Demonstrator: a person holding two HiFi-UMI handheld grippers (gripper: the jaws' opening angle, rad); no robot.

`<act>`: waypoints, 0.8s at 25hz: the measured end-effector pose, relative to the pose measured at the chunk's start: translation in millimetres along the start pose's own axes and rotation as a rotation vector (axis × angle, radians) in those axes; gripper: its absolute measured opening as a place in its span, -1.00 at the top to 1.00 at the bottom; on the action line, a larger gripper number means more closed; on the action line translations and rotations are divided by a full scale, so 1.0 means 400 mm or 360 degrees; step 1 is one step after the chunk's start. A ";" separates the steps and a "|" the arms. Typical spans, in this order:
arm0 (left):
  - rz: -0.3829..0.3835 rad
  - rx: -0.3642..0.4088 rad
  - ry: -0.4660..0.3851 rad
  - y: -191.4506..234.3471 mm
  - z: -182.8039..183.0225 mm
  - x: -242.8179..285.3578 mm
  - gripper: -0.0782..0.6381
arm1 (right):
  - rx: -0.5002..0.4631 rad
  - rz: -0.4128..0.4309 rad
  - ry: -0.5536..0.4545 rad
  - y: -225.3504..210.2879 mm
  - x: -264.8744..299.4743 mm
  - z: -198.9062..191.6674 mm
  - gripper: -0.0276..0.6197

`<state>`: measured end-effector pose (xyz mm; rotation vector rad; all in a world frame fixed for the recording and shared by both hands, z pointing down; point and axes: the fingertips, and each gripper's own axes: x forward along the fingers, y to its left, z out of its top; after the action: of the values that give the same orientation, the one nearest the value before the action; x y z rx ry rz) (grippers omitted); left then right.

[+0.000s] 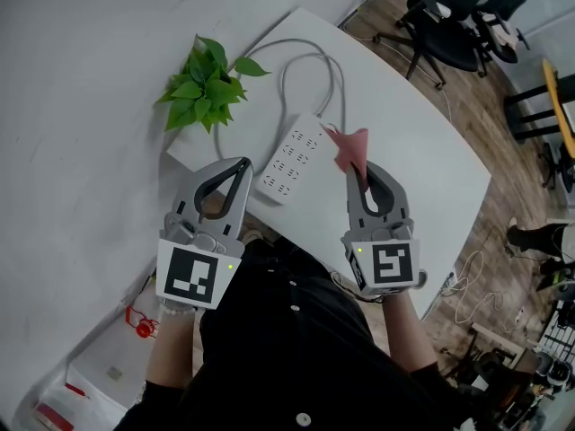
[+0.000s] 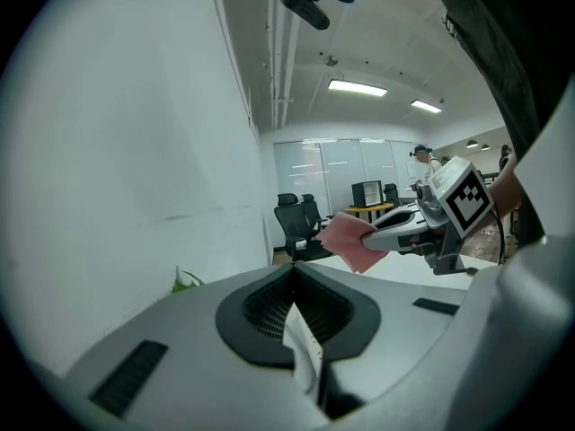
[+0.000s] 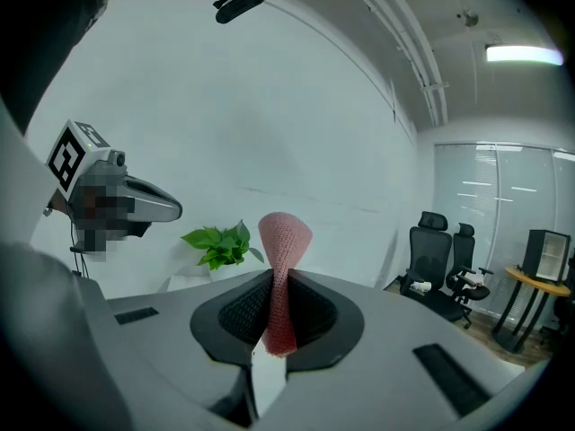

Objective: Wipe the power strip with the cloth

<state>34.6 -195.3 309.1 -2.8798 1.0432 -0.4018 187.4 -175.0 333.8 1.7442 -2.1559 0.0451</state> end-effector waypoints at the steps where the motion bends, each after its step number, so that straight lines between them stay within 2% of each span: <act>1: 0.0000 -0.0002 0.0002 0.000 0.000 0.000 0.75 | 0.0000 -0.0003 0.0004 -0.002 0.000 -0.002 0.74; 20: -0.0021 0.0004 -0.0001 -0.004 -0.004 0.012 0.75 | -0.0007 0.0011 0.0000 0.009 0.009 0.005 0.74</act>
<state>38.7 -197.0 311.8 -2.8858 1.0236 -0.4027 182.9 -177.9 333.7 1.7346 -2.1602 0.0421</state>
